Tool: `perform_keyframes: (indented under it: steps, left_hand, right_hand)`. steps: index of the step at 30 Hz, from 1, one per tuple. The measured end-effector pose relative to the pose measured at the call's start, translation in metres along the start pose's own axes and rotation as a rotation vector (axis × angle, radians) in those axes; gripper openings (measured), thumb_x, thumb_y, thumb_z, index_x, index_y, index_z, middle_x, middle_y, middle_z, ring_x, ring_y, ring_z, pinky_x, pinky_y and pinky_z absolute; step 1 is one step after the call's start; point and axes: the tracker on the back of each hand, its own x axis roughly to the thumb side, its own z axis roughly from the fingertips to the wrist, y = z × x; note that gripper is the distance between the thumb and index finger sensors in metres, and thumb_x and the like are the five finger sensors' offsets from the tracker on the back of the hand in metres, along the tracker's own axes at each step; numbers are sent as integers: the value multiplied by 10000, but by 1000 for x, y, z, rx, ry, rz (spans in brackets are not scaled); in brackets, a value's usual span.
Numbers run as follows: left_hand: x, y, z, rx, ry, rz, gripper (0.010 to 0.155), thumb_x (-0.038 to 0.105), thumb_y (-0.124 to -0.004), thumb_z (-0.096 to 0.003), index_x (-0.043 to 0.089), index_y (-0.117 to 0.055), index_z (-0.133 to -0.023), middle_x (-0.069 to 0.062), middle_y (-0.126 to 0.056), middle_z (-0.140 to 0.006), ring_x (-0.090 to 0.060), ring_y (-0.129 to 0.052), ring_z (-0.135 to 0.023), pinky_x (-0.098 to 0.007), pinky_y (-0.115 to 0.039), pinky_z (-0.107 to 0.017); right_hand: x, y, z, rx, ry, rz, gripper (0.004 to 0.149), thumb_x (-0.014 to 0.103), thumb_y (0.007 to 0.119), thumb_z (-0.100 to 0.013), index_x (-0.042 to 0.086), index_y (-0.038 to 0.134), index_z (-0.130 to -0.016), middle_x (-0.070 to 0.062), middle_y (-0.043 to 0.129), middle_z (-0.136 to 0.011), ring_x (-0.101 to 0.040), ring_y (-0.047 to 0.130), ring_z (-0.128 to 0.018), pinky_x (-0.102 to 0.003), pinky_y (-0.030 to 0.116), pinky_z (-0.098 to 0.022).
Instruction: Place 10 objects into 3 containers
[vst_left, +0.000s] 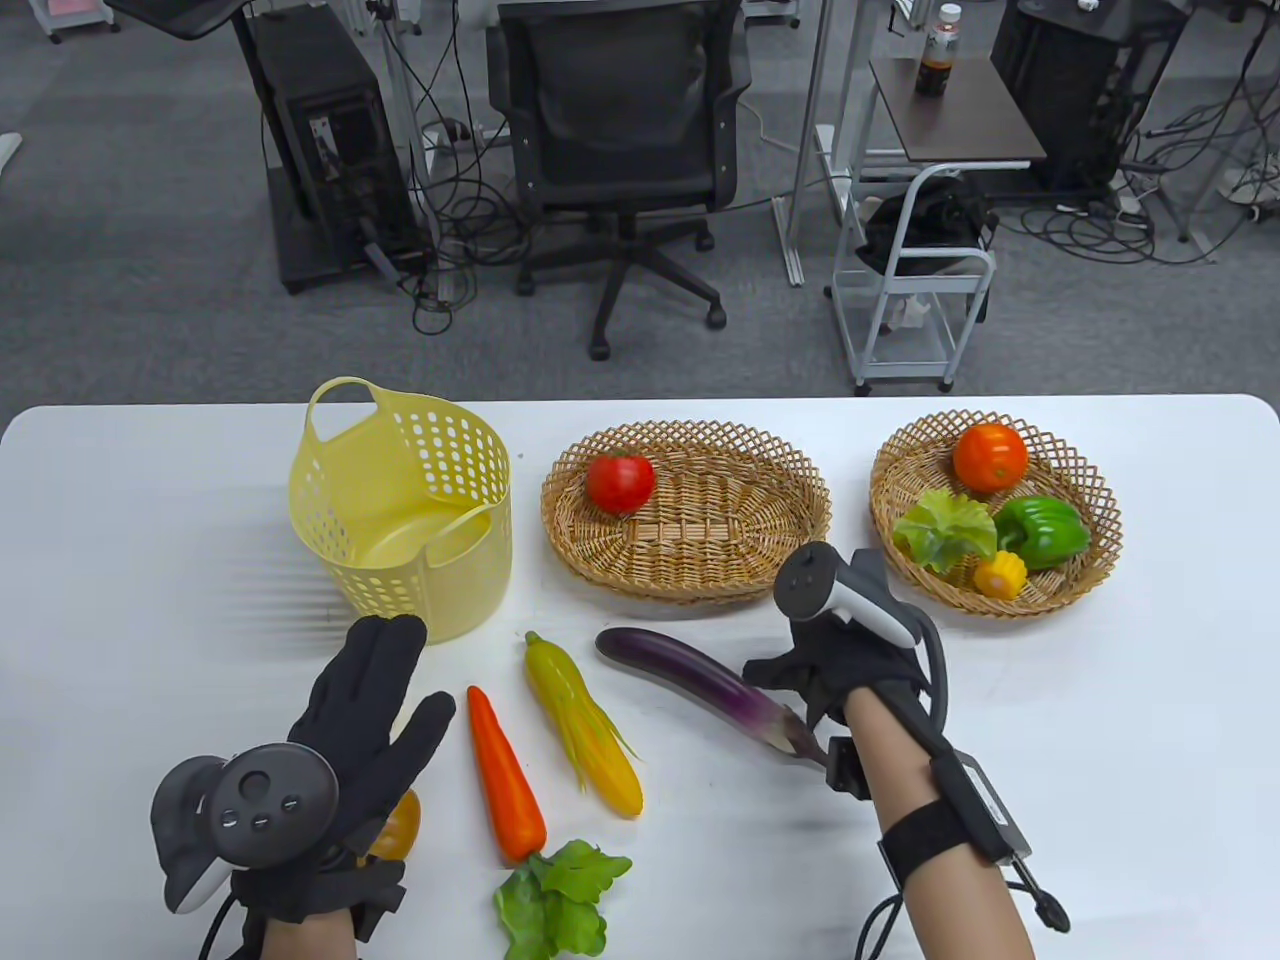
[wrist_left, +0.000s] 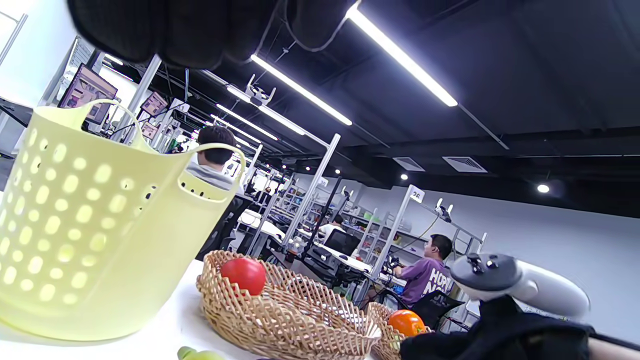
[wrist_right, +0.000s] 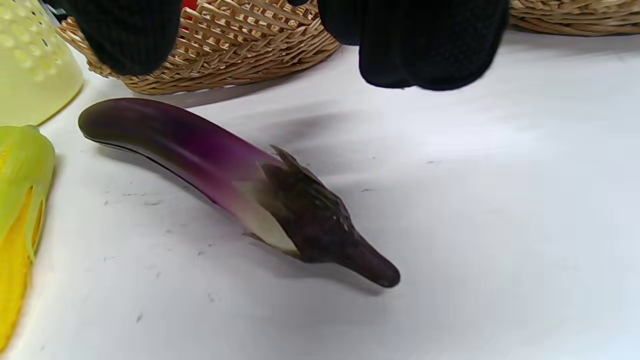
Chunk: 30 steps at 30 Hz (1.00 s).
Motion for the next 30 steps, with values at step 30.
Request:
perform_keyframes:
  steps: [30]
  left_hand:
    - [2, 2, 2, 12, 14, -18, 762, 633, -461, -664, 102, -489, -1210, -332, -521, -1191, -586, -638, -1043, -677, -655, -664]
  right_hand:
    - [-33, 55, -12, 61, -32, -15, 673, 460, 807, -481, 203, 545, -1046, -130, 667, -904, -320, 787, -685, -389, 788, -484]
